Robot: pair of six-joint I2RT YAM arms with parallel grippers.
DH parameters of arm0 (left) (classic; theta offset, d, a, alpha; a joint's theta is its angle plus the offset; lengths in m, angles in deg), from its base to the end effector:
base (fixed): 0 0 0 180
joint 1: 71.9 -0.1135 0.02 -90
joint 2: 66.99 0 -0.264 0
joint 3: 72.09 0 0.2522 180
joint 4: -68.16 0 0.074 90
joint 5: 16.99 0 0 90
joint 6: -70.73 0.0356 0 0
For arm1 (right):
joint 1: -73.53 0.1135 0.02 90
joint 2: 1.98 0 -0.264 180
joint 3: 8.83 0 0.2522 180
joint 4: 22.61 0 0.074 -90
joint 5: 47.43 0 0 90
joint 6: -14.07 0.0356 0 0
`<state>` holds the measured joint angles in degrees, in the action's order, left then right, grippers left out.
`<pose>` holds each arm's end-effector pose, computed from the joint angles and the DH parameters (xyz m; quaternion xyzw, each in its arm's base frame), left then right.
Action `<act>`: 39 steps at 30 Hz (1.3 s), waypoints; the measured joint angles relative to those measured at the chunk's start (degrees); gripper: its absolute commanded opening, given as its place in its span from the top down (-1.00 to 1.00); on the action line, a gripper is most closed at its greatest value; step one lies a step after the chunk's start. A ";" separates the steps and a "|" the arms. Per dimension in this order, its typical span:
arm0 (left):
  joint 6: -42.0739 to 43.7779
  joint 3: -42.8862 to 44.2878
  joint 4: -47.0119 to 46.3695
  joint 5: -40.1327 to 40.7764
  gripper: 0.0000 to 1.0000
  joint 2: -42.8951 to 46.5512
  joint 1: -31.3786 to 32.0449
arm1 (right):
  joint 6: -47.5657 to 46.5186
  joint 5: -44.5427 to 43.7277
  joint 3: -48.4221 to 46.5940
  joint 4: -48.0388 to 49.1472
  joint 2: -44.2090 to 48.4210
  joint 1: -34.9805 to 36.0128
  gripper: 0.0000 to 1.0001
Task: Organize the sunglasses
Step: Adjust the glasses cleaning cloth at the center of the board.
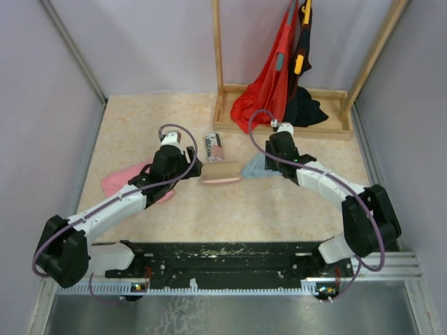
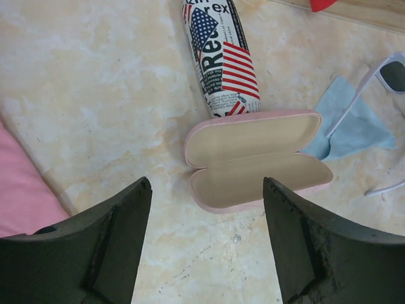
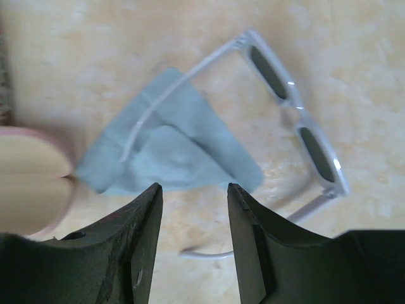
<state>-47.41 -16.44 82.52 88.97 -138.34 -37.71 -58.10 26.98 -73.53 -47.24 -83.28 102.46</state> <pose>0.2305 -0.1448 0.2412 -0.0240 0.8604 -0.1531 0.4856 0.2700 0.1383 0.2310 -0.0315 0.9036 0.0489 0.4245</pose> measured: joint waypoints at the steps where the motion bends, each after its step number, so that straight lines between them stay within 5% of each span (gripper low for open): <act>1: -0.37 -0.17 0.76 -0.44 -0.57 0.87 -0.02 | 0.31 -0.11 0.09 -0.83 -1.05 -1.79 0.07; 17: -2.10 -2.60 5.99 -6.05 -0.59 9.92 -0.22 | 1.81 7.65 0.24 -0.24 -12.50 -8.96 0.02; 22: -2.05 -2.62 6.38 -6.43 -0.60 10.75 -0.22 | 1.70 8.44 -1.46 -0.17 -14.71 -8.96 0.33; 28: -2.03 -3.06 6.54 -6.60 -0.59 11.19 -0.22 | 1.16 8.76 -1.51 -0.55 -14.75 -8.96 0.99; 39: -2.05 -4.07 7.21 -6.99 -0.60 13.00 -0.22 | -1.27 3.34 -2.51 -6.34 -5.27 -8.61 1.00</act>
<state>-49.46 -20.51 89.73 81.98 -125.33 -37.93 -59.37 30.32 -76.04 -53.58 -88.55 93.85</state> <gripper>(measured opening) 0.799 0.008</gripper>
